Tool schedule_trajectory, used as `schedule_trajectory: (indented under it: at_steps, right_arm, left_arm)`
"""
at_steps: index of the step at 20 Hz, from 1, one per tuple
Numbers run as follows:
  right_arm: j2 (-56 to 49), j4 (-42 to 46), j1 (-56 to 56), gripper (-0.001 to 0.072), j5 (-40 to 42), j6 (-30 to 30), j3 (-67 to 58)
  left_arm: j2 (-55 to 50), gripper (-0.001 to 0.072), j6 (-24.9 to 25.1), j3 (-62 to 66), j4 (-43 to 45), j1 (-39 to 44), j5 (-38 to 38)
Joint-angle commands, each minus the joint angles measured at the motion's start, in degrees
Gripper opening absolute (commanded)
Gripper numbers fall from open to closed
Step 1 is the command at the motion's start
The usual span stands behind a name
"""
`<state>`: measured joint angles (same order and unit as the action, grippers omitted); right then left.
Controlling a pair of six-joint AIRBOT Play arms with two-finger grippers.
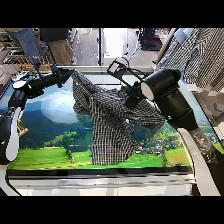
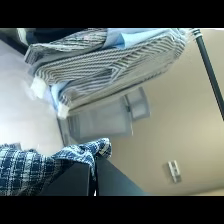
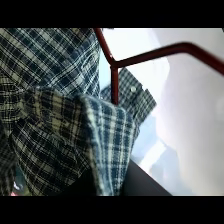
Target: Fold the clothes and pants, and hang the long-sleeved shirts on hangers.
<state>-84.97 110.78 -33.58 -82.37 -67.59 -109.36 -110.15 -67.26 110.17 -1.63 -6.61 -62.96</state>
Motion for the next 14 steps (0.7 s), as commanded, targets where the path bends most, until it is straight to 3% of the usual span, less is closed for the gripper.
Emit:
schedule_trajectory:
  at_steps: [1, 5, 8, 10, 12, 14]
  right_arm:
    - [-2.19, 5.9, -0.02, 0.0023, -2.05, -5.25, 2.19]
    - [-7.06, 6.12, -0.02, 0.0023, -4.33, -8.02, 2.51]
    - [-9.33, 9.53, 0.85, 0.0023, -2.01, -18.25, 2.38]
    - [-8.96, 9.7, 2.62, 0.0023, -0.33, -25.27, -1.09]
    - [-8.02, 10.4, 3.82, 0.0023, -3.52, -25.35, -8.63]
    - [-3.54, 10.27, 3.63, 0.0023, -3.74, -25.35, -12.92]
  left_arm:
    - [2.05, 0.0009, 3.5, 0.07, -0.11, -0.81, -8.39]
    - [6.51, 0.0009, 4.87, 0.07, -0.11, -1.88, -11.96]
    - [10.64, 0.0009, 7.76, 0.07, 0.63, -1.6, -18.62]
    - [12.81, 0.0008, 7.67, 0.02, 7.87, -0.28, -22.08]
    - [14.21, 0.0009, 4.87, 0.02, 16.04, 2.34, -24.06]
    - [15.37, 0.0009, 4.24, 0.02, 18.38, 7.04, -25.03]
